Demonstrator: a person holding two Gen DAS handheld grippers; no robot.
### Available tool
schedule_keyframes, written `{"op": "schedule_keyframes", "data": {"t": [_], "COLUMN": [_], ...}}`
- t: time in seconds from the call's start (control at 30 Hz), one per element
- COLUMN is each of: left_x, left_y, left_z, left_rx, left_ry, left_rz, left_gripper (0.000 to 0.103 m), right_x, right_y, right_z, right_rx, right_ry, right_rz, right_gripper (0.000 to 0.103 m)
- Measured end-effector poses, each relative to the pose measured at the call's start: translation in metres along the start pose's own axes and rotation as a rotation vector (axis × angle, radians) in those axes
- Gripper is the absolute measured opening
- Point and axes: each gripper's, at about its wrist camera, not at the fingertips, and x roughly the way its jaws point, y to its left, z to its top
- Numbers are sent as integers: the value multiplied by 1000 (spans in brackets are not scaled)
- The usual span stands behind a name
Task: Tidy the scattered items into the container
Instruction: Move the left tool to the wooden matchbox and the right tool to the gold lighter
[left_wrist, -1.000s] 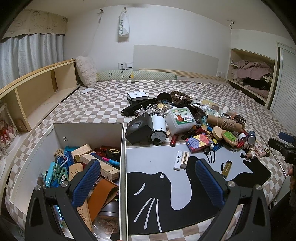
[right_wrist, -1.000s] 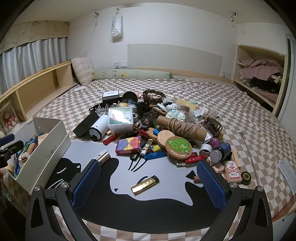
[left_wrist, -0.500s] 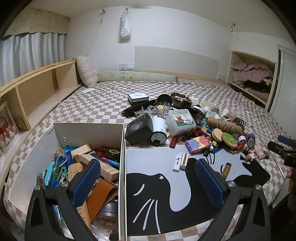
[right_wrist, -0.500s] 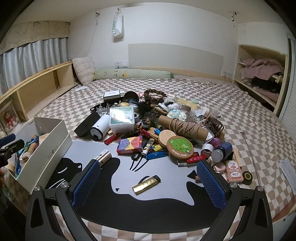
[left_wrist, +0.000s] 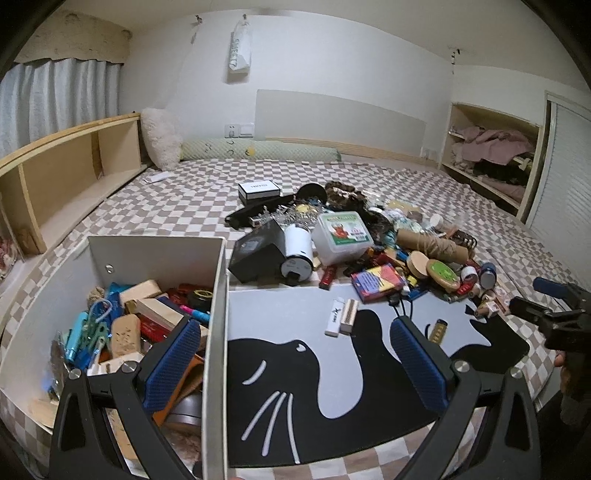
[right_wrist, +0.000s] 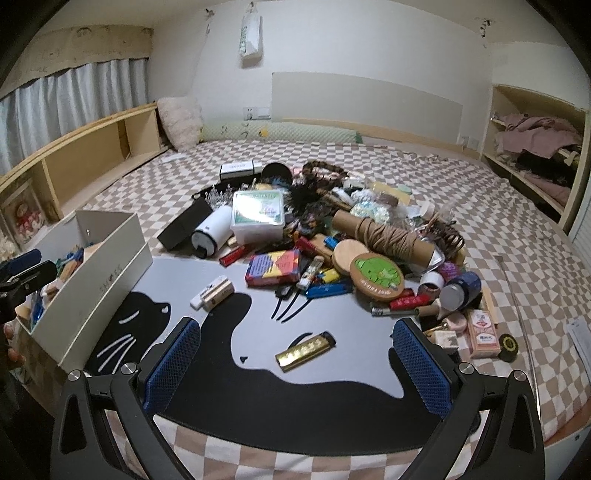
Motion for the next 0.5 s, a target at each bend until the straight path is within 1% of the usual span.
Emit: {"op": "schedule_keyframes", "data": {"t": [0.2,0.27,0.37,0.5], "left_x": [8,12,19,33], "left_y": [-16,-21,-28,-29], "left_z": [-9,-14,-21,-28], "left_rx": [53,80,108,93], "left_ry": [17,29,50,118], "left_rz": [-32,-42,-67,-103], "left_gripper": [103,103,103,103], "right_x": [8,12,22,34], "right_y": [6,6,3,7], "right_z": [-8,-11,-21,-30], "right_rx": [-11,4,54,48], "right_ry": [28,45,92,132], "right_rz": [12,14,43,45], "right_gripper": [103,103,103,103]}}
